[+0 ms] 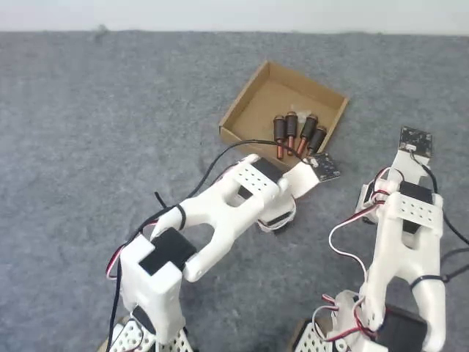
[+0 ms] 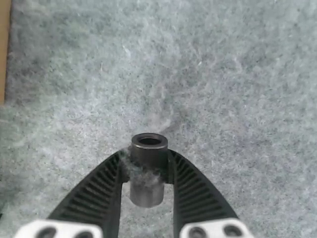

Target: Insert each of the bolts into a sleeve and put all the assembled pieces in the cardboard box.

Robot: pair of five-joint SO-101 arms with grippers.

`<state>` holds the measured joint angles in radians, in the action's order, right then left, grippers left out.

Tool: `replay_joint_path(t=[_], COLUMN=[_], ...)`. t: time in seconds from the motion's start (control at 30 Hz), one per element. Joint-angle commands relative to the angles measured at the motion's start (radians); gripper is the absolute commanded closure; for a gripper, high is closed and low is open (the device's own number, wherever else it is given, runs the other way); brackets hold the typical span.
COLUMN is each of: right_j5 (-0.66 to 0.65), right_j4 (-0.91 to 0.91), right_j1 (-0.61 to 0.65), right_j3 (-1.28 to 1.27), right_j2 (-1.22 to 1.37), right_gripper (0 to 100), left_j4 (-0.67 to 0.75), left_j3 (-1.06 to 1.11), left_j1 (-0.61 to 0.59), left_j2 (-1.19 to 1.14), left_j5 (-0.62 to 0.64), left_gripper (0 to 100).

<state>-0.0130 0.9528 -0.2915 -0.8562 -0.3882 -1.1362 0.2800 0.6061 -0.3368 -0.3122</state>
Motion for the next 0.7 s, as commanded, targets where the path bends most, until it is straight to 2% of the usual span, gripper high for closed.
replay_joint_path(t=[0.0,0.13,0.27,0.47,0.67], right_j5=[-0.023,-0.023,-0.023,-0.025,-0.025], right_j4=[-0.015,-0.015,-0.015,-0.016,-0.018], right_j1=[0.01,0.01,0.01,0.01,0.01], right_j3=[0.008,0.008,0.005,0.0,0.0], right_j2=[-0.045,-0.045,-0.045,-0.045,-0.045], right_gripper=[99.1,99.1,99.1,99.1,99.1], left_j4=[-0.061,-0.114,-0.101,-0.044,0.028], left_j3=[0.001,0.03,0.028,0.008,0.051], left_j1=[-0.044,-0.086,-0.112,-0.084,-0.02], left_j2=[0.006,0.015,0.017,0.017,0.081], left_j5=[-0.178,-0.334,-0.359,-0.124,0.048], left_gripper=[82,82,86,87,80])
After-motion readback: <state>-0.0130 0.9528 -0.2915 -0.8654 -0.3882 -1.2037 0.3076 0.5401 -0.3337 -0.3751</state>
